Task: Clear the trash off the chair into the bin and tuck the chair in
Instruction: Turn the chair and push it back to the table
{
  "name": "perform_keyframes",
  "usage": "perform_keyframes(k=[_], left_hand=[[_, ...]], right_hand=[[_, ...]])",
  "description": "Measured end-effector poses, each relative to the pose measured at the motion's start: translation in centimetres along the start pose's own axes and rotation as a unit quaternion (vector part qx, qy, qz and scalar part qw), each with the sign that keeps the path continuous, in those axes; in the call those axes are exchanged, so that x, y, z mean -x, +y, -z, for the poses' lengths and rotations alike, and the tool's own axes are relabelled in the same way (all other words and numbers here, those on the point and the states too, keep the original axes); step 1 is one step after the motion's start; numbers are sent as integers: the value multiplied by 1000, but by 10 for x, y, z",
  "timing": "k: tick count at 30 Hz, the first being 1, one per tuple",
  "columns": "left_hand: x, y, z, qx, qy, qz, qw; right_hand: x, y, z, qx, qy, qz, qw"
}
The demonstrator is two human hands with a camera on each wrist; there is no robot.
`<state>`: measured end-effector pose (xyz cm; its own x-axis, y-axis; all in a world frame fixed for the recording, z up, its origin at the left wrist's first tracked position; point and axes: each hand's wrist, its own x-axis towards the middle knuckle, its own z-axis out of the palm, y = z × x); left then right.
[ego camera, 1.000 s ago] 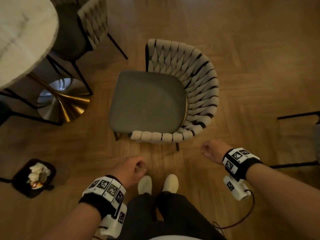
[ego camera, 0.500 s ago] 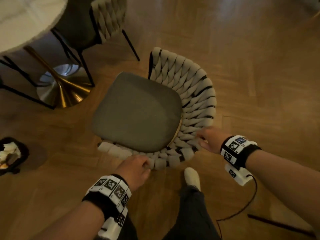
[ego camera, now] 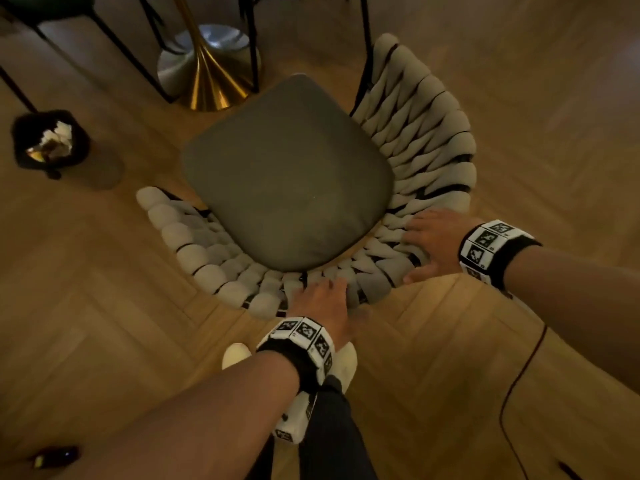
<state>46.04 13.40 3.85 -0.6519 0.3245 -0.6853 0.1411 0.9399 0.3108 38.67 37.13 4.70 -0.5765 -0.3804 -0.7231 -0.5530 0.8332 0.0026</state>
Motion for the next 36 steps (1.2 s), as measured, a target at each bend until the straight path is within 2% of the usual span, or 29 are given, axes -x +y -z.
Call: perform_keyframes(k=[3,7,9,14,19,23,26,29,32,36], left_hand=[[-21,7,-15,-21,17,23,999],[-31,1,-26,-43,64,-3,997],[-30,-12,-26,-44,61,-11,997],[-17,-75,2,-91,71,-34,993],[-1,-163,40,-150,68,-17,986],[2,-228,67,-165,39,-16,985],[7,-265,85,-182,43,-21,982],[12,-283,95,-207,39,-31,977],[10,-286,94,-230,35,-5,973],[1,-307,105,-210,48,12,976]], right_hand=[[-21,7,-5,17,-33,18,999],[-28,7,-11,40,-30,10,999],[-30,-3,-6,43,-33,3,999],[-47,-53,18,21,-9,-5,1000],[-81,-115,50,-50,35,32,998],[-100,-128,67,-49,83,58,994],[-110,-134,81,-21,79,25,996],[-120,-151,99,-9,52,9,999],[-133,-163,107,-10,50,-1,999],[-153,-175,119,-34,35,-4,999]])
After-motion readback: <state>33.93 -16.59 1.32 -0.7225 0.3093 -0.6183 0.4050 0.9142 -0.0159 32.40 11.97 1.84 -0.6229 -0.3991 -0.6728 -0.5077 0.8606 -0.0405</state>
